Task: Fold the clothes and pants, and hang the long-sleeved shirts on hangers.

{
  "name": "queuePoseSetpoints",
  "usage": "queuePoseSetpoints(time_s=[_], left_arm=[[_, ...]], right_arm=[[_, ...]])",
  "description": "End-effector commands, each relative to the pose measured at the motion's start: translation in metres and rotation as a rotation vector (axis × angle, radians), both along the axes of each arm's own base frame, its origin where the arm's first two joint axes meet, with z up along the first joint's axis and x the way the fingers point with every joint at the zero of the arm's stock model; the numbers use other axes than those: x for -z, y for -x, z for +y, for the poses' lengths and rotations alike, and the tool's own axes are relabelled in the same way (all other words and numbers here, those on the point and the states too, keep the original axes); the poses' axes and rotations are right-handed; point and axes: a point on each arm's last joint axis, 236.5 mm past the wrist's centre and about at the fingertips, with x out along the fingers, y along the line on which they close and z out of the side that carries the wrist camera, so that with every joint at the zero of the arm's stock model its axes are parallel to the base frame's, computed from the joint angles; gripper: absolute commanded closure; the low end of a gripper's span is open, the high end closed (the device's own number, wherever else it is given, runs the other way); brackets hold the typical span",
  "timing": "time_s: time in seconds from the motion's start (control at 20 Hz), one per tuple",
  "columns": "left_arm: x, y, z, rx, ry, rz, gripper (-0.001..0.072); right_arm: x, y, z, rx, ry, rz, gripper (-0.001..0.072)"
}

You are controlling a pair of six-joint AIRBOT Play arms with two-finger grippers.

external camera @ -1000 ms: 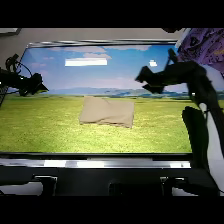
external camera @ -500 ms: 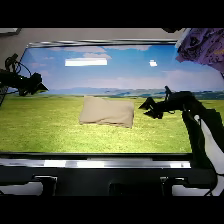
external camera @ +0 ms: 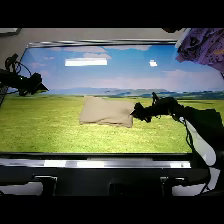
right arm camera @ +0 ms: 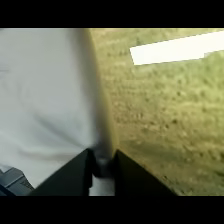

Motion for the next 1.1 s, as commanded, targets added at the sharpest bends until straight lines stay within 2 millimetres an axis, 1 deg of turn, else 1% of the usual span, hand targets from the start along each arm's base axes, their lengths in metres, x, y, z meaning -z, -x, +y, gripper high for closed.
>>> queuePoseSetpoints(time_s=[0.0,0.1,0.15,0.3,0.4,0.45,0.6,0.8,0.95,1.05], left_arm=[[0.000,0.000,0.000,0.001,0.000,0.000,0.0689],[0.000,0.000,0.000,0.001,0.000,0.000,0.0689],[0.000,0.000,0.000,0.001,0.000,0.000,0.0689],[0.001,0.001,-0.001,0.004,0.001,0.006,0.0689],[0.001,0.002,-0.001,0.005,0.001,0.007,0.0689],[0.001,0.002,-0.001,0.005,0.001,0.008,0.0690],[0.001,0.002,-0.001,0.004,0.001,0.007,0.0689],[0.001,0.002,-0.001,0.004,0.001,0.007,0.0689],[0.001,0.002,-0.001,0.004,0.001,0.007,0.0689],[0.001,0.002,-0.001,0.005,0.001,0.007,0.0689]], right_arm=[[-0.004,-0.010,0.007,0.014,-0.001,-0.029,0.0686],[-0.026,-0.032,-0.003,0.042,-0.007,-0.083,0.0687],[-0.041,-0.047,-0.015,0.080,-0.014,-0.100,0.0687],[-0.085,-0.091,-0.067,0.189,-0.016,-0.174,0.0687],[-0.108,-0.107,-0.101,0.239,0.004,-0.208,0.0687],[-0.116,-0.112,-0.117,0.258,0.022,-0.220,0.0687],[-0.139,-0.124,-0.173,0.340,0.077,-0.254,0.0687],[-0.172,-0.129,-0.252,0.484,0.096,-0.293,0.0687],[-0.194,-0.123,-0.302,0.582,0.119,-0.322,0.0687],[-0.204,-0.112,-0.333,0.652,0.153,-0.324,0.0687]])
